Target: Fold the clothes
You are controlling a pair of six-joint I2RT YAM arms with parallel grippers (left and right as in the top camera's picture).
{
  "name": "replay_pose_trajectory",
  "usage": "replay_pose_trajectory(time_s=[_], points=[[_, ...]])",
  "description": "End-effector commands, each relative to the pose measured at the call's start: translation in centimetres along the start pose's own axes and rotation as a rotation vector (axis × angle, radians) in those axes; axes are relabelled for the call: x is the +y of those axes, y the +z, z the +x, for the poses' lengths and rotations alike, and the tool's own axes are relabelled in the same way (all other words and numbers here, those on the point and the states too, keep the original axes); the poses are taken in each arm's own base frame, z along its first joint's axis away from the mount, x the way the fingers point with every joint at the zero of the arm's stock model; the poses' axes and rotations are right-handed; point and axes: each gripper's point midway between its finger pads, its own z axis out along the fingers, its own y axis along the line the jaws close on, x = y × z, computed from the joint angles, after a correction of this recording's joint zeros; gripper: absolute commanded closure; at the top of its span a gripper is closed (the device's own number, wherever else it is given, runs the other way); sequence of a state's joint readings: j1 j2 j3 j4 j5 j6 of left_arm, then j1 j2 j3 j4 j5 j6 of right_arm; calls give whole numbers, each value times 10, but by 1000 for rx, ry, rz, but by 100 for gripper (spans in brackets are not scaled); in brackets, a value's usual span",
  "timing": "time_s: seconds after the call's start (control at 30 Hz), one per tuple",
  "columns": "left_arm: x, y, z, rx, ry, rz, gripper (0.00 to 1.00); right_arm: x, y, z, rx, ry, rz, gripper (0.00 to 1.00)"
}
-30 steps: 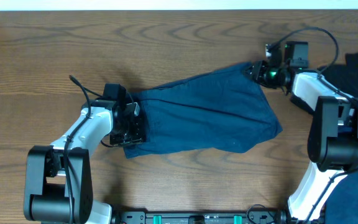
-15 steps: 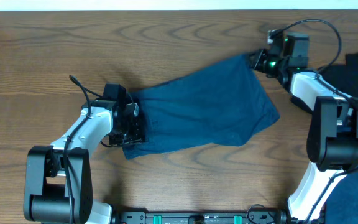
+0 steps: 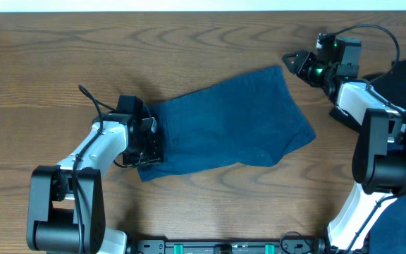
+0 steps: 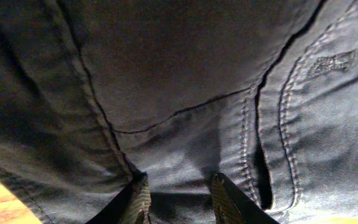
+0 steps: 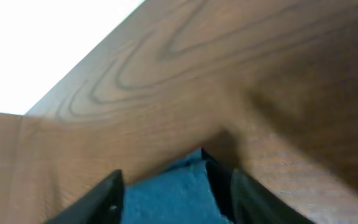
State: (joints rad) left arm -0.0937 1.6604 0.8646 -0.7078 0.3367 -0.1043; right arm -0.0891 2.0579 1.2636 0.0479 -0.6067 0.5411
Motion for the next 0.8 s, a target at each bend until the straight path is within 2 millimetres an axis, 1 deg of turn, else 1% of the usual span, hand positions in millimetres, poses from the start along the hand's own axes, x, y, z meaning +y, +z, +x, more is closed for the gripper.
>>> replay_pose_trajectory(time_s=[0.0, 0.1, 0.2, 0.27, 0.3, 0.33, 0.37, 0.43, 0.47, 0.53, 0.57, 0.63, 0.7, 0.77], points=[[9, -1, 3, 15, -12, -48, 59, 7, -14, 2, 52, -55, -75, 43], [-6, -12, 1, 26, -13, 18, 58, 15, -27, 25, 162, -25, -117, 56], [-24, -30, -3, 16, 0, 87, 57, 18, -42, 51, 263, 10, -84, 65], [-34, -45, -9, -17, 47, 122, 58, 22, -55, 70, 339, 41, -59, 71], [-38, -53, -13, -46, 71, 132, 58, 25, -62, 82, 383, 77, -46, 77], [-41, -59, -18, -76, 81, 137, 62, 29, -67, 91, 419, 99, -35, 83], [-43, -65, -24, -109, 93, 142, 66, 32, -72, 102, 457, 104, -26, 86], [-50, -74, -38, -188, 124, 156, 73, 37, -76, 122, 529, 107, -5, 89], [-53, -77, -44, -221, 140, 161, 74, 40, -78, 133, 566, 115, 2, 90], [-61, -77, -58, -277, 179, 171, 75, 44, -76, 154, 631, 103, 14, 90], [-65, -76, -64, -298, 201, 175, 75, 44, -75, 164, 653, 90, 38, 90], [-74, -69, -73, -322, 259, 179, 75, 36, -70, 188, 699, 34, 127, 90], [-79, -57, -81, -326, 315, 176, 75, 26, -67, 208, 736, -9, 224, 90], [-78, -42, -89, -319, 330, 170, 75, 11, -65, 230, 768, -47, 337, 90]])
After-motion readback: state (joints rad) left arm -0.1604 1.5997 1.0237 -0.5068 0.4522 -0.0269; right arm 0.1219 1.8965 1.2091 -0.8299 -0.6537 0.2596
